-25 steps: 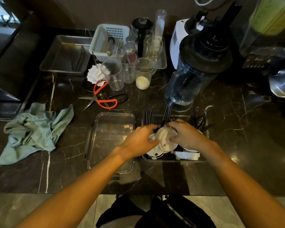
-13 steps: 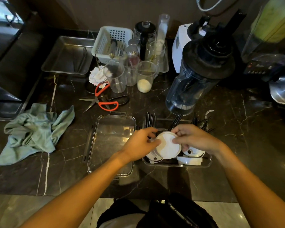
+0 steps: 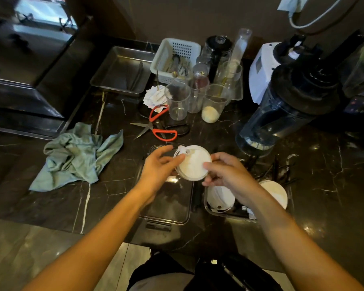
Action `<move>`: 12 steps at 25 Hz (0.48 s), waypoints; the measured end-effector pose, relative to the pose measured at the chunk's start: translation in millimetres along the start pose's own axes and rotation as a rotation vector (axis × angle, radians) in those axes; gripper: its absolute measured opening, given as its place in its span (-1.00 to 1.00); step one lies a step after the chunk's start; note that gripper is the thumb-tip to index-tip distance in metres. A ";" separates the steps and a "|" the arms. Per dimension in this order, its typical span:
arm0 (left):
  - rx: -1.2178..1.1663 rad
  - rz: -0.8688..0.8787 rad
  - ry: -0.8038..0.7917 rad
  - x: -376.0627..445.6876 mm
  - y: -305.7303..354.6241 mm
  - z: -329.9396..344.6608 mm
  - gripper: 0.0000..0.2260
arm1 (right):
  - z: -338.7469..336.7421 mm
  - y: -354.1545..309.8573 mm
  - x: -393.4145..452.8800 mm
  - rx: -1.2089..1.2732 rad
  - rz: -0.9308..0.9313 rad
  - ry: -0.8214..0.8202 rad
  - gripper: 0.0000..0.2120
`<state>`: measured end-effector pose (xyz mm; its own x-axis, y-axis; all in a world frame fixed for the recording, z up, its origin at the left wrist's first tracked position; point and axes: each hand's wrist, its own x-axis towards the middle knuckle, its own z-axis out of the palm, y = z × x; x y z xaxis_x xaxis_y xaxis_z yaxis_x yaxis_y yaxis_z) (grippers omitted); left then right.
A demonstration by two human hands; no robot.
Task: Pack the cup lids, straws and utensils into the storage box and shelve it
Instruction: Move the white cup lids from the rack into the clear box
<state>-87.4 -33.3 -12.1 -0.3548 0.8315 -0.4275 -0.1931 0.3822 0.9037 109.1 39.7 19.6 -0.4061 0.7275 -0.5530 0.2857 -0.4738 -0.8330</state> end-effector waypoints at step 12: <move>0.337 -0.009 0.080 23.6 -75.2 -80.1 -0.80 | 109.8 72.3 31.0 -0.151 0.328 0.061 -0.93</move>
<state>-154.5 -74.7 -92.1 -0.4274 0.7983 -0.4243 0.1118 0.5124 0.8514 21.8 -26.5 -59.5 -0.2208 0.5791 -0.7848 0.5187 -0.6117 -0.5973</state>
